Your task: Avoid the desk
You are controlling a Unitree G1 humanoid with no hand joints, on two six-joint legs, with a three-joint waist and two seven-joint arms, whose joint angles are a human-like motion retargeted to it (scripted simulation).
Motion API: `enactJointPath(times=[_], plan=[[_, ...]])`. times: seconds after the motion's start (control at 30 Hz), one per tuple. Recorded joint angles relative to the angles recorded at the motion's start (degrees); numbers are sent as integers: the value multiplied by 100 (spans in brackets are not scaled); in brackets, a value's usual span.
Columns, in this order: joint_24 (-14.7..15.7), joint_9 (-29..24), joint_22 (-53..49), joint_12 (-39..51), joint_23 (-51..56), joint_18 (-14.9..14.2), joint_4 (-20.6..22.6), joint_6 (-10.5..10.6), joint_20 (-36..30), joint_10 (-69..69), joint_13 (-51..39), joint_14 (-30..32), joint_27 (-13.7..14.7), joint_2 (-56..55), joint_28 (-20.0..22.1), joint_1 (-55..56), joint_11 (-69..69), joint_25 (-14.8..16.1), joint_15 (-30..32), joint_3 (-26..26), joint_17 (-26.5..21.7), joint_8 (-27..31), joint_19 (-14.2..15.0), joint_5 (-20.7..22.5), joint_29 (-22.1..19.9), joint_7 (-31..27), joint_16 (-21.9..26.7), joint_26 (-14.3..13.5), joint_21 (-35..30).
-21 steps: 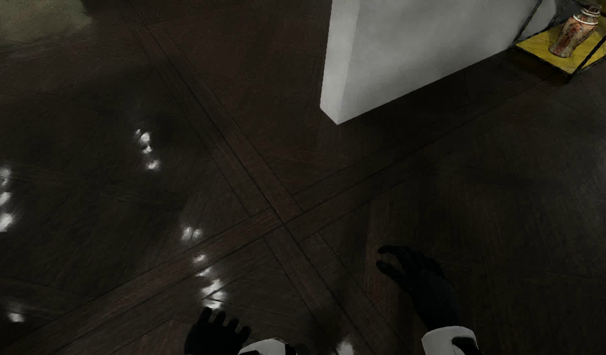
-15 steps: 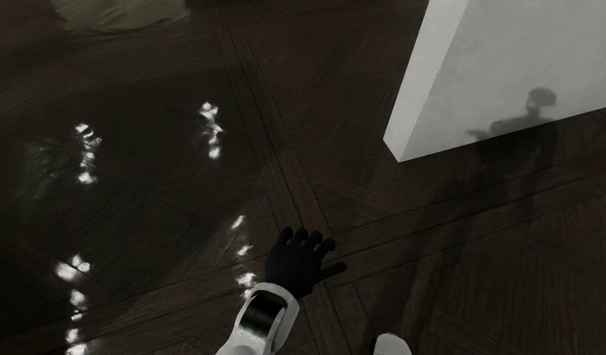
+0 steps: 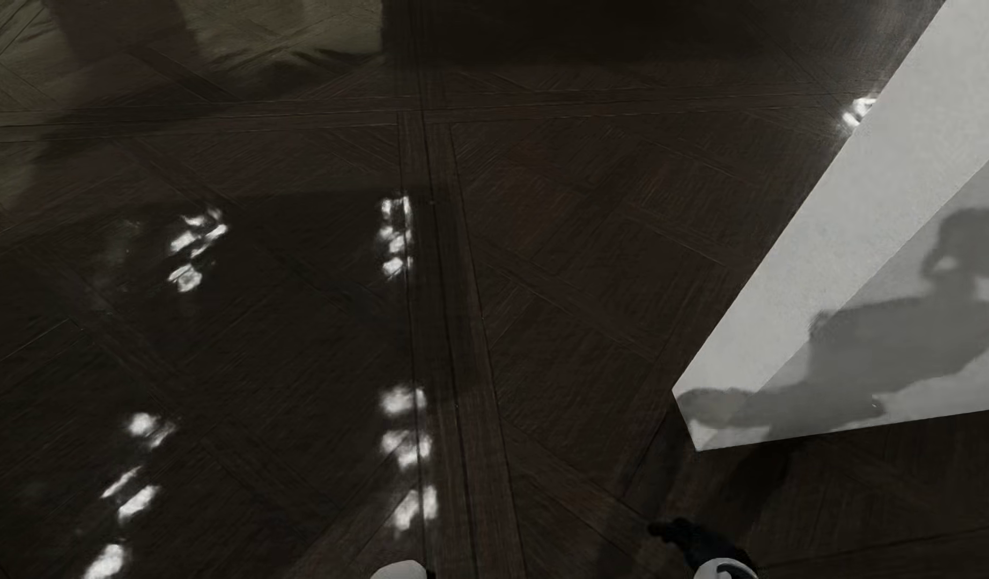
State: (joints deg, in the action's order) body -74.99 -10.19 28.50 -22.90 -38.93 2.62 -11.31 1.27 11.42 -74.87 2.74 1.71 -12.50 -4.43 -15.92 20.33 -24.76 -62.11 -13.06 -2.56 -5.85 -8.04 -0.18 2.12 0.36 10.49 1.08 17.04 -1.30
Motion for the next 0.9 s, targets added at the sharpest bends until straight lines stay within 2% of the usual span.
enactJointPath(times=[0.03,0.07,0.1,0.13,0.17,0.2,0.23,0.27,0.3,0.33,0.37,0.4,0.43,0.47,0.5,0.53,0.57,0.6,0.63,0.67,0.7,0.73,0.77,0.8,0.83,0.87,0.9], plan=[[751,16,64,-271,454,79,35,37,104,631,-365,-111,409,340,-164,400,215,185,-152,-148,-129,99,-1,113,-41,205,199,-333,-316],[1289,28,135,-554,1003,138,109,68,29,1558,-680,-147,758,675,-175,692,402,456,-315,-274,-285,186,-7,212,-120,374,483,-644,-605],[1493,37,215,-837,1569,167,171,102,-192,2803,-959,-179,999,1016,-45,791,555,721,-502,-363,-487,252,-9,292,-187,627,785,-837,-880],[1445,44,289,-1057,2121,6,293,145,-432,4408,-1186,-64,1121,1354,80,697,699,1013,-665,-418,-661,260,-3,358,-304,964,1018,-853,-1052],[1196,53,342,-1231,2588,-180,528,178,-635,6021,-1351,-169,1185,1708,212,546,861,1282,-777,-448,-791,252,33,407,-432,1231,1148,-729,-1149],[881,61,407,-1344,2941,-497,727,189,-752,6900,-1406,-432,1192,2040,335,517,933,1595,-835,-453,-837,223,34,451,-616,1353,1156,-486,-1137],[611,66,505,-1367,3187,-666,771,181,-813,6845,-1347,-496,1146,2285,402,508,705,1819,-822,-435,-861,113,11,520,-844,1623,1109,-237,-1051],[438,63,634,-1299,3324,-408,792,136,-827,6358,-1138,-436,1084,2453,438,451,352,2038,-692,-432,-838,-24,85,544,-989,1658,1026,-29,-933],[472,47,724,-1206,3301,729,767,68,-735,5968,-892,-249,1026,2452,493,383,-219,2156,-217,-436,-794,-52,76,518,-1020,1828,835,63,-893],[675,31,792,-1118,3063,1139,645,-12,-544,5644,-693,139,832,2136,508,215,-1326,2065,448,-474,-789,-26,235,400,-849,1942,570,69,-963],[865,8,887,-966,2679,1157,552,-89,-368,5143,-500,23,538,1663,492,117,-2792,1801,1180,-541,-796,-99,870,143,-508,1868,335,91,-1080],[975,-19,1032,-674,2181,1158,640,-164,-238,4809,-288,-333,233,1108,588,-64,-4028,1399,1732,-581,-816,-228,804,-247,-70,1799,143,153,-1199],[840,-46,1220,-265,1582,1158,879,-238,-230,4721,-62,-609,-30,522,906,-323,-4926,1053,1381,-573,-777,-234,537,-658,274,1699,12,338,-1230],[571,-63,1390,225,884,1158,1221,-299,-322,4865,209,-774,-303,-41,1406,-657,-5460,884,1186,-519,-669,-216,260,-1106,484,1485,-99,472,-1112],[402,-65,1478,746,180,1158,1593,-348,-418,5097,542,-873,-566,-585,1884,-1001,-5657,925,1114,-425,-520,-156,45,-1510,586,1144,-256,514,-815],[481,-59,1442,1239,-414,1158,1930,-383,-468,5310,949,-953,-775,-1087,2241,-1335,-5545,1024,1052,-302,-368,-66,-244,-1806,611,706,-436,309,-454],[685,-50,1231,1665,-859,1158,2197,-410,-674,5461,1345,-1048,-936,-1524,2374,-1641,-5161,1067,941,-163,-249,15,-527,-1982,713,210,-556,-97,-170],[861,-40,901,2044,-1102,1158,2388,-436,-1151,5542,1741,-1172,-896,-1887,2334,-1897,-4535,991,845,-16,-148,40,-751,-2081,905,-304,-508,-767,-63],[809,-31,444,2389,-1153,1158,2523,-468,-1791,5586,2136,-1319,-708,-2134,2274,-2137,-3660,850,841,126,-29,-50,-825,-2136,1039,-809,-265,-1438,-64],[541,-26,-173,2695,-1117,1156,2599,-506,-2389,5617,2490,-1480,-472,-2243,2320,-2377,-2482,701,909,250,110,-226,-659,-2099,1126,-1254,64,-1910,-108],[419,-22,-844,2908,-1005,1155,2626,-543,-2773,5674,2797,-1633,-281,-2265,2491,-2625,-1064,641,1044,353,252,-265,-395,-1864,1098,-1605,304,-2153,-55],[579,-21,-1464,2988,-895,1152,2580,-563,-2974,5785,3020,-1770,-154,-2227,2607,-2907,427,715,1125,427,393,6,-102,-1423,1031,-1838,474,-2214,116],[961,-36,-2017,2966,-829,1144,2500,-570,-3065,5793,3138,-1908,-89,-2210,2709,-3161,1470,761,1027,462,470,223,492,-1013,1044,-1909,606,-2237,238],[1370,-61,-2420,2858,-772,1121,2421,-564,-3069,5609,3156,-1996,-80,-2237,2834,-3365,1749,735,976,488,464,435,771,-679,1056,-1870,719,-2199,305],[1686,-79,-2638,2712,-738,1083,2373,-555,-3005,5249,3063,-1914,-175,-2249,3002,-3539,1459,610,1090,515,408,596,713,-435,1013,-1757,809,-2108,337],[1841,-88,-2611,2586,-648,1000,2295,-522,-2951,4888,2944,-1561,-285,-2247,3085,-3666,965,548,1508,554,427,883,717,-266,873,-1690,894,-1953,465],[1811,-97,-2340,2496,-533,774,2235,-472,-2920,4135,2841,-999,-321,-2139,2919,-3621,456,630,2053,574,516,793,745,-306,637,-1575,950,-1634,701]])
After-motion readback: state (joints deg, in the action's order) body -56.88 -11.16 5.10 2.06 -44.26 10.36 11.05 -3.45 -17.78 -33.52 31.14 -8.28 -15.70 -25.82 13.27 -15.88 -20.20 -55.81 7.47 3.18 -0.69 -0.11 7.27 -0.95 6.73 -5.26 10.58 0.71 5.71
